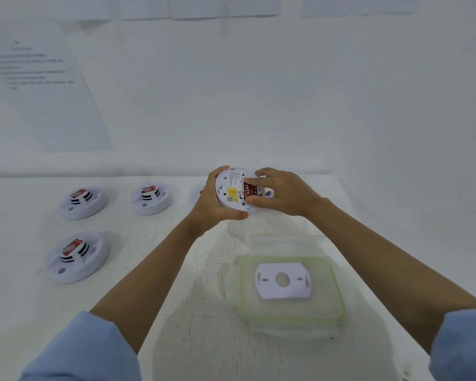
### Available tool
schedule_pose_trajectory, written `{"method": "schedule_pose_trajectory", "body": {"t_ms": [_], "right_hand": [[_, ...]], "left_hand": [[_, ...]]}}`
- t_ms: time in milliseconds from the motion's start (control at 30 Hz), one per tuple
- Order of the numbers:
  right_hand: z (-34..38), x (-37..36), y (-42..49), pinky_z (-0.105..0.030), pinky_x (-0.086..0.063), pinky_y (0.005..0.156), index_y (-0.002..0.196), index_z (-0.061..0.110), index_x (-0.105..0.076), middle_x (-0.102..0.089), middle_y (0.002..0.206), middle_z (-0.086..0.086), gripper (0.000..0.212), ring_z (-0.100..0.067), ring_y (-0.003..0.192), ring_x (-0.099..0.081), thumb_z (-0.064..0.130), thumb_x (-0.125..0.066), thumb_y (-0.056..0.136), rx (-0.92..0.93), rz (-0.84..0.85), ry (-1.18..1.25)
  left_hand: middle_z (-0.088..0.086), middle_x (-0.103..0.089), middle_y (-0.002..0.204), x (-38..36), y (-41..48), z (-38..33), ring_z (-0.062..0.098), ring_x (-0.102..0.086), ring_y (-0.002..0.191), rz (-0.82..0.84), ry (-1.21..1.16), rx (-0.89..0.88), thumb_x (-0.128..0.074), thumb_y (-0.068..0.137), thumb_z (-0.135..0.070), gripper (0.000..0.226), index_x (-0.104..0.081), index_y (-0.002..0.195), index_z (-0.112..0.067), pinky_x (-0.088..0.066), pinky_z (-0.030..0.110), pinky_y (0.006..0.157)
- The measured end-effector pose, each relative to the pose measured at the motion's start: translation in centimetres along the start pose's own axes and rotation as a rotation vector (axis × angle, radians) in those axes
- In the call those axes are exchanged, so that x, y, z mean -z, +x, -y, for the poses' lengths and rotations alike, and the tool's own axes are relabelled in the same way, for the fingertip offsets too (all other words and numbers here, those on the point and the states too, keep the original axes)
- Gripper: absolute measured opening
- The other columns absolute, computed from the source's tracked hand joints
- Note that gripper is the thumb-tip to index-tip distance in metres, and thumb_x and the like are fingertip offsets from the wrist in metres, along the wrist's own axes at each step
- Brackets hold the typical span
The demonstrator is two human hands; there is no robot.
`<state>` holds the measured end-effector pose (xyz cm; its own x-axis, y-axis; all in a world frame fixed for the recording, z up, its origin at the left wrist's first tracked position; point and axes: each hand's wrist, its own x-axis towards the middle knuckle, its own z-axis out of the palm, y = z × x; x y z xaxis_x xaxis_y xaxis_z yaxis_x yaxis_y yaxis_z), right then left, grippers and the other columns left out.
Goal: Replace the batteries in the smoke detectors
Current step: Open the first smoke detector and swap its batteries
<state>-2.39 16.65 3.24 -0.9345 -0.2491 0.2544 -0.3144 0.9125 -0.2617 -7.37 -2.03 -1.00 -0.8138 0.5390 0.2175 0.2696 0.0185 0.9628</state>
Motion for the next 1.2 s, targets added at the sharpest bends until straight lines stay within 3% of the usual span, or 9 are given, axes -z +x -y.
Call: {"method": "schedule_pose_trajectory", "body": {"t_ms": [167, 333, 500, 600, 667, 800, 933, 1033, 1200], "right_hand": [[-0.7, 0.1, 0.5, -0.024, -0.041, 0.094, 0.114, 0.022, -0.061, -0.051, 0.121, 0.0, 0.052, -0.012, 0.11, -0.049, 0.036, -0.079, 0.068, -0.097, 0.02, 0.341], [-1.1, 1.1, 0.7, -0.01, -0.035, 0.081, 0.097, 0.022, -0.052, -0.044, 0.112, 0.003, 0.049, -0.012, 0.105, -0.043, 0.018, -0.085, 0.06, -0.144, 0.08, 0.445], [-1.8, 2.8, -0.7, -0.027, -0.038, 0.062, 0.092, 0.017, -0.047, -0.05, 0.083, 0.004, 0.053, -0.016, 0.074, -0.047, 0.02, -0.086, 0.057, -0.307, 0.414, 0.071], [-1.2, 2.1, -1.3, -0.027, -0.036, 0.056, 0.103, 0.013, -0.048, -0.049, 0.089, 0.001, 0.057, -0.018, 0.074, -0.048, 0.021, -0.084, 0.06, -0.381, 0.566, -0.178], [-1.0, 1.9, -1.6, -0.028, -0.038, 0.06, 0.113, 0.013, -0.046, -0.046, 0.09, 0.001, 0.064, -0.02, 0.078, -0.048, 0.024, -0.083, 0.062, -0.416, 0.574, -0.175], [-0.9, 2.5, -1.1, -0.029, -0.038, 0.07, 0.114, 0.013, -0.049, -0.047, 0.076, 0.006, 0.05, -0.019, 0.08, -0.048, 0.029, -0.074, 0.075, -0.355, 0.322, -0.028], [0.8, 2.2, 0.0, -0.027, -0.038, 0.07, 0.112, 0.013, -0.053, -0.055, 0.089, -0.008, 0.027, -0.019, 0.077, -0.049, 0.025, -0.059, 0.088, -0.24, -0.001, 0.212], [1.4, 0.8, 0.5, -0.021, -0.033, 0.061, 0.107, 0.009, -0.052, -0.046, 0.093, -0.004, 0.028, -0.019, 0.08, -0.044, 0.024, -0.062, 0.086, -0.253, -0.082, 0.236], [1.3, -0.3, 1.3, -0.02, -0.032, 0.052, 0.09, 0.01, -0.049, -0.044, 0.077, -0.001, 0.029, -0.017, 0.068, -0.041, 0.018, -0.071, 0.074, -0.342, -0.166, 0.36]], "left_hand": [[0.0, -0.047, 0.124, -0.4, 0.4, 0.2, 0.013, -0.052, 0.113, 0.008, 0.023, -0.018, -0.079, 0.048, 0.0, 0.101, -0.028, 0.134, -0.016, -0.053, 0.02, 0.078], [0.003, -0.045, 0.126, -0.5, 0.8, 0.3, 0.011, -0.05, 0.113, 0.014, 0.076, -0.053, -0.08, 0.046, -0.001, 0.104, -0.026, 0.134, -0.014, -0.052, 0.017, 0.079], [-0.003, -0.044, 0.127, 0.3, 0.6, 0.6, 0.005, -0.047, 0.116, -0.011, 0.113, -0.058, -0.081, 0.047, -0.002, 0.106, -0.025, 0.137, -0.011, -0.052, 0.021, 0.087], [-0.008, -0.044, 0.125, 0.1, 0.6, 0.5, 0.002, -0.047, 0.115, -0.019, 0.133, -0.057, -0.081, 0.047, -0.004, 0.106, -0.025, 0.138, -0.011, -0.052, 0.02, 0.088], [-0.01, -0.044, 0.124, -0.1, 0.5, 0.4, 0.001, -0.047, 0.114, -0.019, 0.137, -0.059, -0.081, 0.048, -0.004, 0.106, -0.025, 0.138, -0.011, -0.051, 0.017, 0.087], [-0.01, -0.044, 0.123, -0.4, 0.4, 0.2, 0.0, -0.047, 0.113, -0.017, 0.14, -0.072, -0.08, 0.047, -0.004, 0.106, -0.025, 0.137, -0.01, -0.049, 0.012, 0.083], [0.002, -0.042, 0.127, -1.1, 0.6, -0.2, 0.006, -0.048, 0.112, -0.037, 0.148, -0.101, -0.08, 0.046, -0.007, 0.104, -0.025, 0.135, -0.014, -0.048, 0.01, 0.082], [0.004, -0.042, 0.128, -1.6, 0.7, -0.8, 0.005, -0.051, 0.108, -0.056, 0.12, -0.121, -0.079, 0.046, -0.005, 0.101, -0.025, 0.131, -0.018, -0.048, 0.01, 0.078], [0.002, -0.042, 0.123, -1.9, 0.9, -0.7, -0.016, -0.052, 0.098, -0.065, 0.104, -0.13, -0.077, 0.048, 0.0, 0.098, -0.026, 0.13, -0.015, -0.048, 0.008, 0.073]]}}
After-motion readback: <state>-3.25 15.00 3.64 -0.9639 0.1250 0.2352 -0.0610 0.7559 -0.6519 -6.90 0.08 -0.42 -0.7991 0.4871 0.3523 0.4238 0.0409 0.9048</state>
